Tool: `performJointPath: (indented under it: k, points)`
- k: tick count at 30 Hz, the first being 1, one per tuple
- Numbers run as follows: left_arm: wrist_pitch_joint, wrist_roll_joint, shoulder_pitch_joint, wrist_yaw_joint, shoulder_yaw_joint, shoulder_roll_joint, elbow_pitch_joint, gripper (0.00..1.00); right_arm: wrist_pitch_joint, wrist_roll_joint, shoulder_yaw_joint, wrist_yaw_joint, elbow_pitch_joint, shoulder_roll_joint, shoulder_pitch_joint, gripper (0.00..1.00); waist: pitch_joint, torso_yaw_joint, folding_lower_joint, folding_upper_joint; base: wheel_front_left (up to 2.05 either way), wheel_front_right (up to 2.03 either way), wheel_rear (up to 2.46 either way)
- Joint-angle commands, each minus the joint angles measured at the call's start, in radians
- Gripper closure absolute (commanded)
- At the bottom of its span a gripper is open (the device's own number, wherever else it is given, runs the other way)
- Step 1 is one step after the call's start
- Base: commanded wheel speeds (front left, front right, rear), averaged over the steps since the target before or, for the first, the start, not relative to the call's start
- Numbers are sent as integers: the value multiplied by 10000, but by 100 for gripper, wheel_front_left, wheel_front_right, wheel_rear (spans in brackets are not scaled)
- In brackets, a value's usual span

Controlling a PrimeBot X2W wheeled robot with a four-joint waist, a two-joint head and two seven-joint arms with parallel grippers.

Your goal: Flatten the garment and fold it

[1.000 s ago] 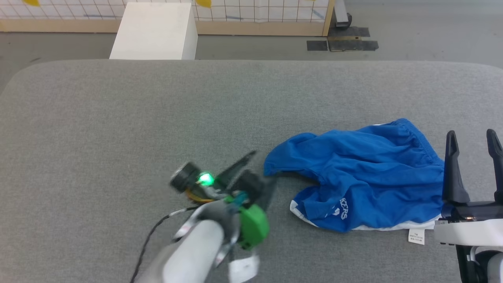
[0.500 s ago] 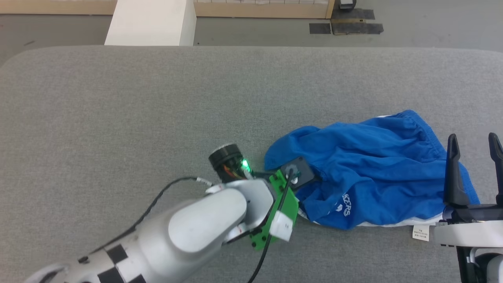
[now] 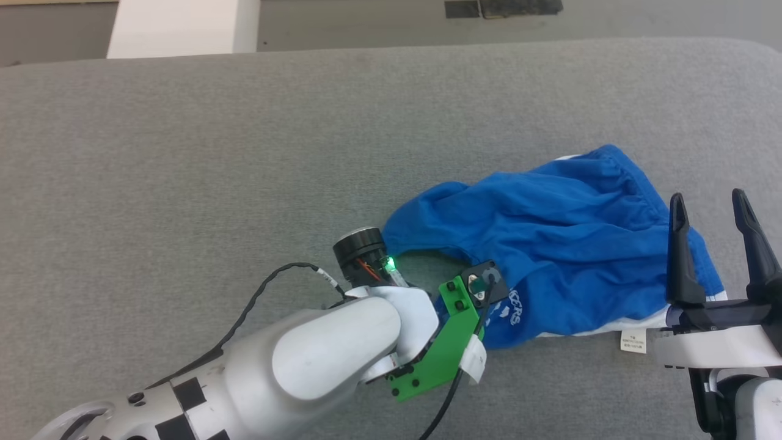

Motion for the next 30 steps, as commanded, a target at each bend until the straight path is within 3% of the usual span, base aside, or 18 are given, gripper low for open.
performJointPath:
  k: [1,6,7,8,13,19,24,30]
  points:
    - [105,13,153,-22,-6,112,37,0,-49,-66,30,-15,45,20,-157,0,230,-234,0,0,0,0,0]
    - [1011,186,565,-22,-7,230,1,0,-49,-77,152,-15,123,26,-310,0,438,-491,0,0,0,0,0]
    - [1097,175,665,-22,-7,263,-62,56,-49,-85,171,-15,133,27,-343,0,469,-528,0,0,0,0,0]
    - [1079,98,727,-22,-7,285,-97,100,-49,-89,165,-15,136,28,-365,0,488,-541,0,0,0,0,0]
    - [639,-150,800,-23,-7,299,-201,100,-49,-75,55,-15,212,29,-303,0,331,-418,0,0,0,0,0]
    - [-1831,-967,803,-23,-7,530,-179,100,-49,-42,-55,-15,343,30,61,0,-373,54,0,0,0,0,0]
    - [-4251,-1701,1116,24,527,1232,317,100,-49,9,-115,-15,362,31,399,0,-845,580,0,0,0,0,0]
    - [-5592,-2583,2313,739,1579,2316,440,100,-49,-14,-185,-15,365,31,600,0,-988,1116,0,0,0,0,0]
